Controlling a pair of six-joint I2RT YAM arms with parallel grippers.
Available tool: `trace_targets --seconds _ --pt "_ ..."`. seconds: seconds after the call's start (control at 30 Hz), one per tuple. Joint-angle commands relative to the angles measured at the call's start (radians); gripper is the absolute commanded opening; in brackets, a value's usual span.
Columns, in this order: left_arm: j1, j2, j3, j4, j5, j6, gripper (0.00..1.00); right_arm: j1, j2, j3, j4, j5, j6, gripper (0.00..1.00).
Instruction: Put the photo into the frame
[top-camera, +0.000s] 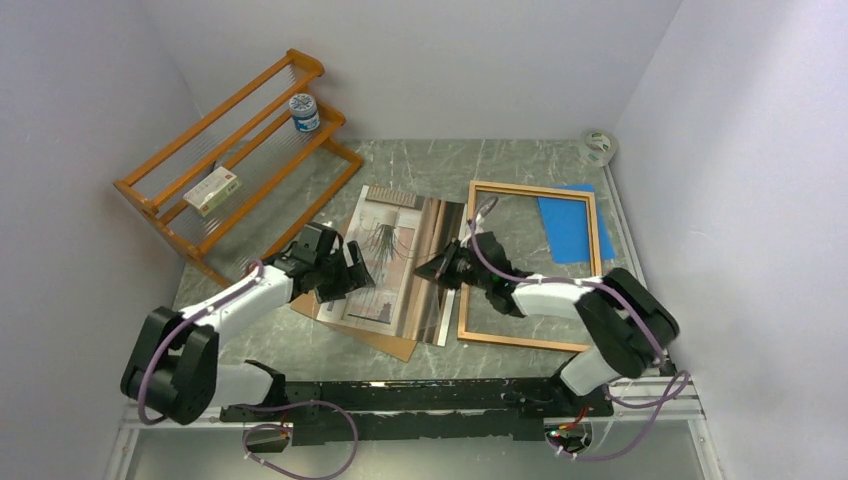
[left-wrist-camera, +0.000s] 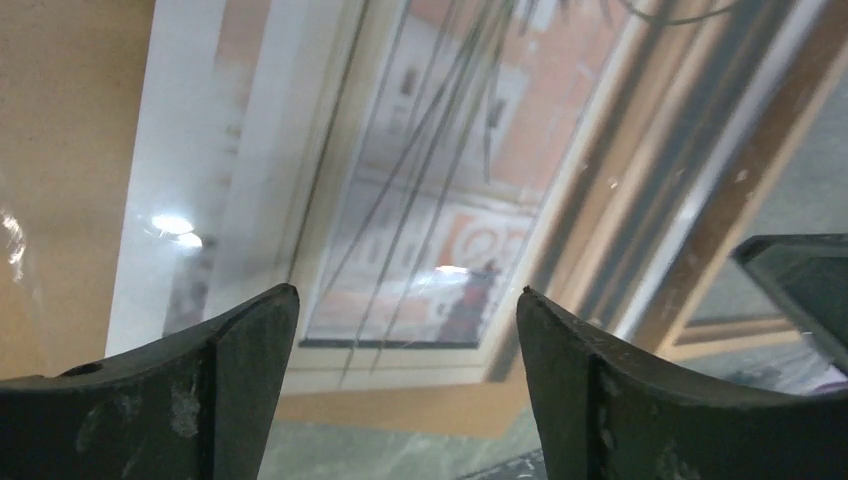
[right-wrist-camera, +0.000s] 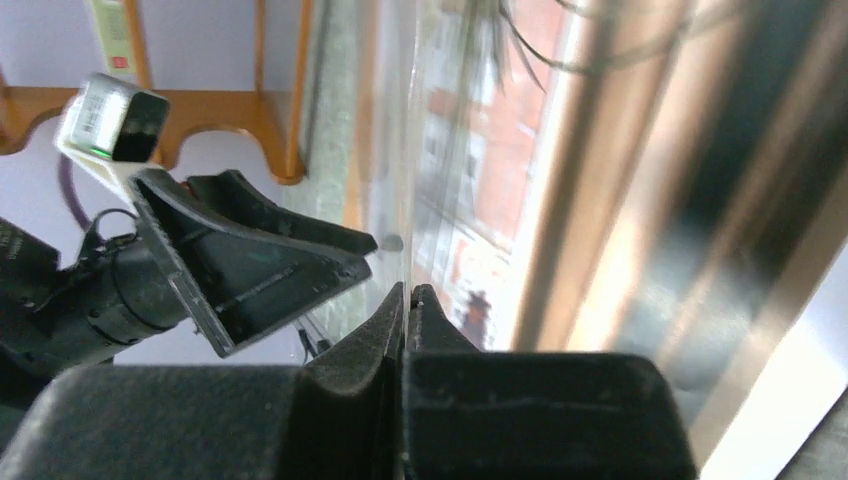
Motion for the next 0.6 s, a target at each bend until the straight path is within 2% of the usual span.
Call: trace_targets --seconds 0.0,0.17,0.33,0.57 --pt "-0.005 -0.101 0.106 -0.096 0.031 -0.005 0.88 -0.053 -0.181 0.172 -0.313 -0.013 -0.18 0.0" --pt "-0.005 -0.145 0.198 -0.173 0.016 0.026 0.94 -0.154 -0.329 0.334 -0.65 -0.017 -0.315 0.0" --pt "-0.01 -0.092 0.235 -0.122 0.099 0.039 0.89 -0.263 -0.442 0.516 -0.993 0.041 -0.462 0.0" --pt "-0.124 0.107 0.321 0.008 0.117 -0.01 0.84 -0.378 -0.575 0.683 -1.236 0.16 -0.557 0.0"
